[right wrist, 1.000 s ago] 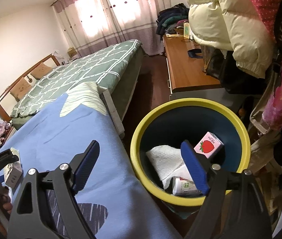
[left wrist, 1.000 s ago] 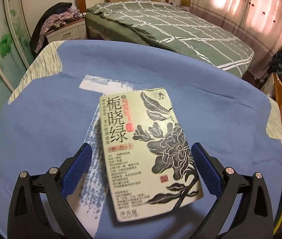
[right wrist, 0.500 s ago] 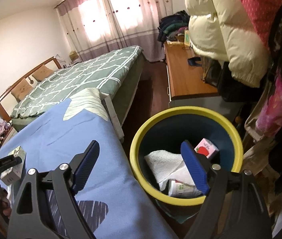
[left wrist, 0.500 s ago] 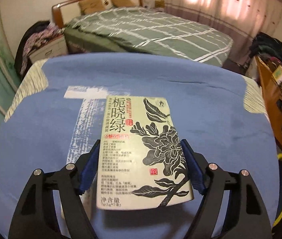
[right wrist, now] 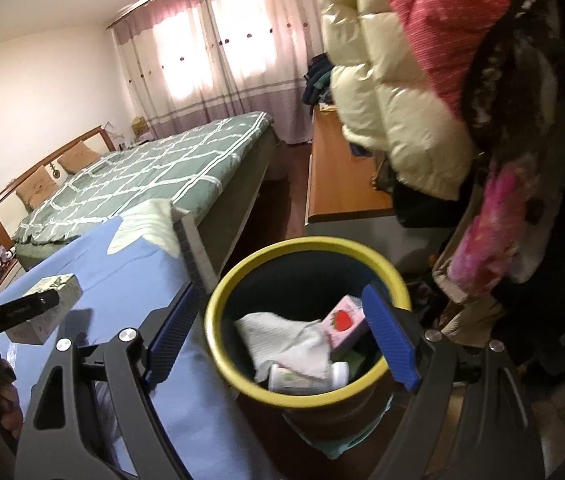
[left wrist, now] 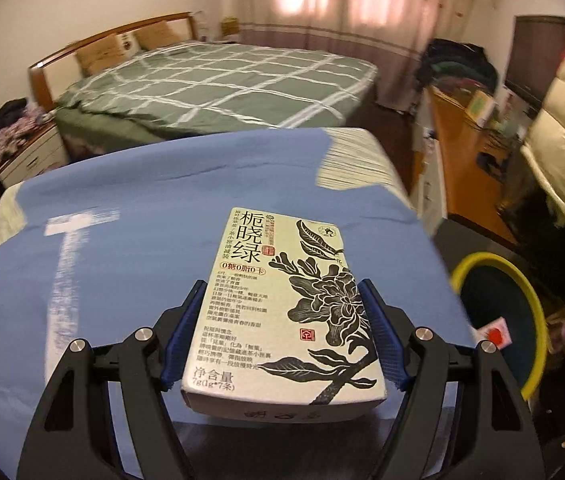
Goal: Collect trash
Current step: 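Carry the tissue box to the bin and open the left gripper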
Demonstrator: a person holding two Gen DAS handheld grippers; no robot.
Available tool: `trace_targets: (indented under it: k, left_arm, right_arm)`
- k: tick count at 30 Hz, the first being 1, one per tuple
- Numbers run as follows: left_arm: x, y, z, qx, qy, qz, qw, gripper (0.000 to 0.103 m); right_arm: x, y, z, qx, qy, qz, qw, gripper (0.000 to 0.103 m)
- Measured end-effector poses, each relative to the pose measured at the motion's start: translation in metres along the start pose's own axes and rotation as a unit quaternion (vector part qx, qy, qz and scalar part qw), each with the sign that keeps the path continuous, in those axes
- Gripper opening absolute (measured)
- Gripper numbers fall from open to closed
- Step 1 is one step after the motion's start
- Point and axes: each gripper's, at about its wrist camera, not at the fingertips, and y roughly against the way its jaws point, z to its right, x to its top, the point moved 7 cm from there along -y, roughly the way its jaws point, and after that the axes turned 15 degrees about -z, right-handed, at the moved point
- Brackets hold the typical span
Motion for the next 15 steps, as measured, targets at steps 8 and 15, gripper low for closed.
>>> trace_targets:
  k: [8, 15]
  left_arm:
    - [-0.005, 0.004, 0.09, -0.032, -0.065, -0.009, 0.9973, 0.074]
    - [-0.016, 0.005, 0.187, -0.069, -0.135, -0.019, 0.9883, 0.074]
  right_arm:
    - [0.004, 0.015, 0.057, -0.031, -0.03, 0.015, 0.999, 0.079]
    - [0.002, 0.015, 0.092, -0.047, -0.055, 0.012, 0.997, 0.079]
